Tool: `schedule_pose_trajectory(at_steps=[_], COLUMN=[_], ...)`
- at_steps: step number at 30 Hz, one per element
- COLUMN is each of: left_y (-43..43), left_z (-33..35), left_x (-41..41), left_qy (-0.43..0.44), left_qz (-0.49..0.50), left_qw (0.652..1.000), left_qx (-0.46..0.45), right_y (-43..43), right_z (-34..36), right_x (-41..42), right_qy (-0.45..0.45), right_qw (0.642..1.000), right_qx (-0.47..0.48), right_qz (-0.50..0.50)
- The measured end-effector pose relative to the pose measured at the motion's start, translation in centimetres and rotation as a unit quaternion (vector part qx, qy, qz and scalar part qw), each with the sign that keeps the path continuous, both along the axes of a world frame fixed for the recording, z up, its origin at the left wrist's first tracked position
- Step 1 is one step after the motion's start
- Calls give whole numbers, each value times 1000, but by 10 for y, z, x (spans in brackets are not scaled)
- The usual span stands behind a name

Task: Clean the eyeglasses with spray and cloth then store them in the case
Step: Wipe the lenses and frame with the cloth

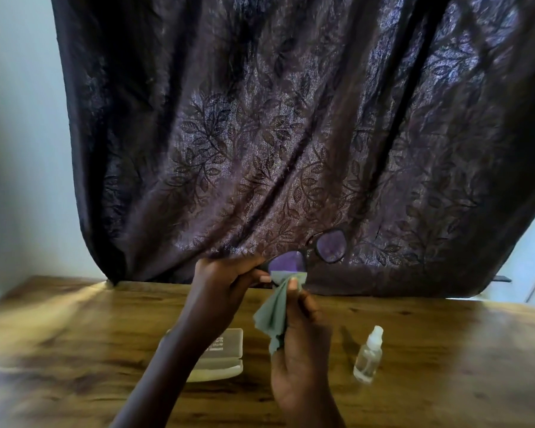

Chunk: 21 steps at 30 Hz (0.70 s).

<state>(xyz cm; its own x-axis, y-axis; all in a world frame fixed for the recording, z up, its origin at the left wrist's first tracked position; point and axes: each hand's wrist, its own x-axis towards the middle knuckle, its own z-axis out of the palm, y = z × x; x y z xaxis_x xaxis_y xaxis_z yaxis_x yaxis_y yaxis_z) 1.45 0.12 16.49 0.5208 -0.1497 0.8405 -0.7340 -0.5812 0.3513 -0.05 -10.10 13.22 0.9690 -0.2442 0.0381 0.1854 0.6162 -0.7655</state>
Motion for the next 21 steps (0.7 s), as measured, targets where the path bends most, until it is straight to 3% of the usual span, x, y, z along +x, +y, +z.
schedule_pose_trajectory(at_steps=[9, 16, 21], left_y=[7, 16, 17], left_z=[8, 13, 12], left_x=[0, -4, -5], left_qy=[16, 18, 22], left_qz=[-9, -1, -19], left_qw=[999, 996, 993], left_qx=[40, 87, 112], right_y=[16, -17, -12], right_z=[-4, 11, 9], right_x=[1, 9, 10], right_qy=[-36, -54, -54], right_qw=[998, 993, 994], right_qx=[16, -102, -92], right_qz=[51, 14, -32])
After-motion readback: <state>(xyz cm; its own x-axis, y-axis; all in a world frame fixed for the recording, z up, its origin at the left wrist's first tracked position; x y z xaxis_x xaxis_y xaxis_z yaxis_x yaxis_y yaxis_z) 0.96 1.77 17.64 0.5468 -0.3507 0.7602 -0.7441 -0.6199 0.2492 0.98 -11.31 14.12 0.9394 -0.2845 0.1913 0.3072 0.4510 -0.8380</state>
